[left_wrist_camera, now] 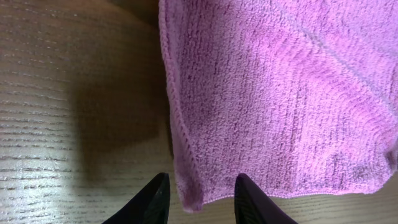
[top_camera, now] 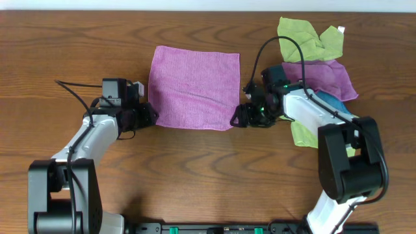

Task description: Fold the cloth

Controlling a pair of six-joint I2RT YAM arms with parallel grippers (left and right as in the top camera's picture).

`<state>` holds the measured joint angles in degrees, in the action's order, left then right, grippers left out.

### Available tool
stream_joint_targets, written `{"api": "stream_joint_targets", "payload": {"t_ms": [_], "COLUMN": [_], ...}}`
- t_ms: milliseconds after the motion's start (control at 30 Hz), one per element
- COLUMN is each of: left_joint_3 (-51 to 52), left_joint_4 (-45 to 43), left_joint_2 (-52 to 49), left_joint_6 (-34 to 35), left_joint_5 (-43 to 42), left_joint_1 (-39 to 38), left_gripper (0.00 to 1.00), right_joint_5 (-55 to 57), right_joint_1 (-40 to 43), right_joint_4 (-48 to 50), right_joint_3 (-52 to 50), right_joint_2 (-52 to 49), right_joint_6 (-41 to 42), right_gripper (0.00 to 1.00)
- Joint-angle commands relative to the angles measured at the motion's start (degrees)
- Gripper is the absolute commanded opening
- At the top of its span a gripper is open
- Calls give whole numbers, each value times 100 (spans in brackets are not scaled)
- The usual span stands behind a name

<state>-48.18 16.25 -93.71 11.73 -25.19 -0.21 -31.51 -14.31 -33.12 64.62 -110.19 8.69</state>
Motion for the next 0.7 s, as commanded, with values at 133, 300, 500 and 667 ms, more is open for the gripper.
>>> {"api": "stream_joint_targets", "payload": {"t_ms": [133, 300, 500, 667], "left_joint_3": [13, 13, 13, 13], "left_joint_4": [-306, -411, -474, -470], "left_joint_2": [-234, -234, -234, -234], "left_joint_6": [72, 72, 72, 72], "left_joint_5": [-107, -186, -186, -186], "left_joint_1": [-22, -52, -55, -55], "left_gripper": [36, 34, 13, 6], "right_joint_5": [-372, -411, -413, -404], "right_joint_1": [4, -155, -195, -116], "right_joint_4": [439, 431, 527, 374], "right_joint_3": [-254, -256, -254, -254], "right_joint_2": [-236, -643, -852, -852], "right_joint_6": [111, 256, 417, 457], "right_gripper": [70, 69, 64, 62]}}
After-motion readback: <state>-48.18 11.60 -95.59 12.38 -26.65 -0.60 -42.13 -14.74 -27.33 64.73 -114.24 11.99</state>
